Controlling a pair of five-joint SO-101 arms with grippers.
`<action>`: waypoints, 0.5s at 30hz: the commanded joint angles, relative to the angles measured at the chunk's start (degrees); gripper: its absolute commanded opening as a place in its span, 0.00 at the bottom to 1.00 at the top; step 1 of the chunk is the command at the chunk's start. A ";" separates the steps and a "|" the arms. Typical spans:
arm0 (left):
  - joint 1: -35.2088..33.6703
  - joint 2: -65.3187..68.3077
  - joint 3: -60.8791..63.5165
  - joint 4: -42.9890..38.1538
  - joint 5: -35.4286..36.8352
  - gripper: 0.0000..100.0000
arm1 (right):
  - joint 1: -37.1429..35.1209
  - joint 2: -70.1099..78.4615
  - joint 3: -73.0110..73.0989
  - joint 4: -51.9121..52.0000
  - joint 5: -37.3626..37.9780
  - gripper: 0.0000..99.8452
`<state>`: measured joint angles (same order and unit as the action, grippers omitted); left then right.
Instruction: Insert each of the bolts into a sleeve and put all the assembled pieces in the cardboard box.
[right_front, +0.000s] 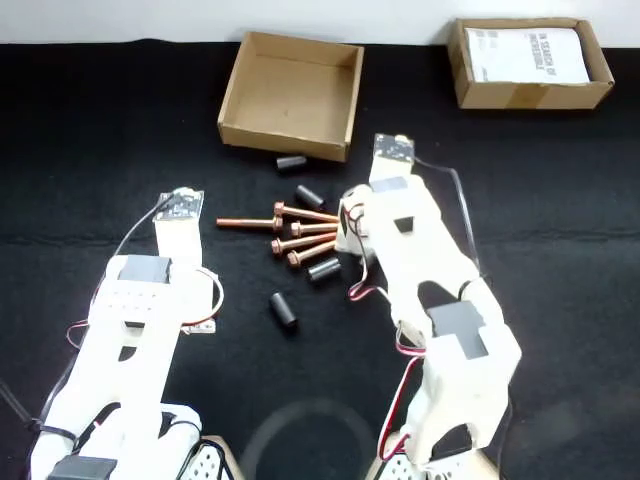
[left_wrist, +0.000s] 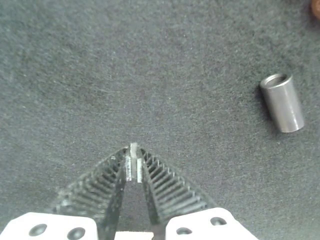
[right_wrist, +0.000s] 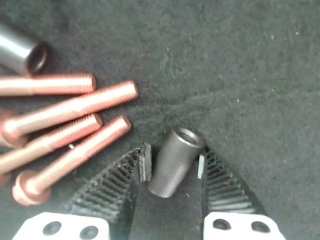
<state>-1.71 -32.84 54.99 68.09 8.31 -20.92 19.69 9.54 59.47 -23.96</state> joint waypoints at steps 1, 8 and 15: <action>-0.57 0.22 -0.22 -0.70 -0.26 0.02 | 0.66 1.80 -3.82 0.04 -1.41 0.14; -0.48 3.56 -0.75 -1.93 -0.18 0.02 | 0.75 5.23 -5.14 0.48 3.08 0.01; -0.22 10.15 -3.74 -2.29 -0.09 0.01 | 2.33 5.05 -13.58 10.86 4.66 0.01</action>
<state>-1.71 -23.96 53.41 66.77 8.31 -19.52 24.97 1.89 66.07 -20.09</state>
